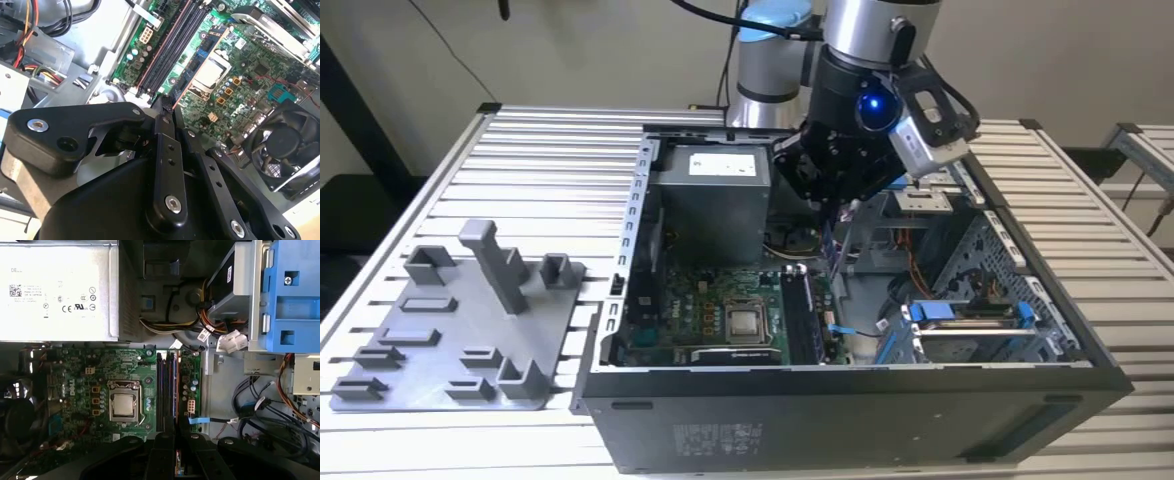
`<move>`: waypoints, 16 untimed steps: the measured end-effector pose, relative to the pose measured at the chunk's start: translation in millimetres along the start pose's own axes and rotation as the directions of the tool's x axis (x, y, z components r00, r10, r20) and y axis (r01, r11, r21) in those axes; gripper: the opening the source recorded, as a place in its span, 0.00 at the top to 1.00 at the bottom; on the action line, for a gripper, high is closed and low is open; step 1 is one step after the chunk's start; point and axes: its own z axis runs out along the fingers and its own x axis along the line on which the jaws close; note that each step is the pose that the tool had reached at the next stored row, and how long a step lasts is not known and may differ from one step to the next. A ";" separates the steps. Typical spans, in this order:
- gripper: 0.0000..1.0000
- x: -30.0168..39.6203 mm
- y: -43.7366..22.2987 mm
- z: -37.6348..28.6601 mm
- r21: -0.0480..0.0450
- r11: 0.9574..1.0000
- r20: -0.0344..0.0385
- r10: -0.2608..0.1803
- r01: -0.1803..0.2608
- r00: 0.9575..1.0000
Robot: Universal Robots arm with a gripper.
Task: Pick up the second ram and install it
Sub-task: 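Insert the second ram into the second slot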
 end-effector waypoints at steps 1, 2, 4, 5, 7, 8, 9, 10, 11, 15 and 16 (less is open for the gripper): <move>0.86 0.0 0.0 0.9 0.000 1.000 0.000 0.000 0.000 1.000; 0.86 0.0 0.1 2.0 0.000 1.000 -0.001 0.000 0.000 1.000; 0.86 0.0 0.1 4.0 0.002 1.000 -0.004 0.000 0.000 1.000; 0.86 0.0 0.1 5.2 0.003 1.000 -0.005 0.000 0.000 1.000; 0.86 -0.1 0.2 7.8 0.003 1.000 -0.006 0.001 -0.001 1.000; 0.86 -0.1 0.2 9.0 0.003 1.000 -0.006 0.002 -0.002 1.000; 0.86 -0.1 0.2 10.6 0.003 1.000 -0.006 0.002 -0.002 1.000; 0.86 -0.1 0.3 12.3 0.003 1.000 -0.006 0.003 -0.003 1.000; 0.86 -0.1 0.4 14.1 0.003 1.000 -0.006 0.003 -0.003 1.000; 0.86 0.0 1.1 21.4 0.005 1.000 -0.006 0.003 -0.003 1.000; 0.86 0.0 1.1 23.3 0.005 1.000 -0.006 0.003 -0.003 1.000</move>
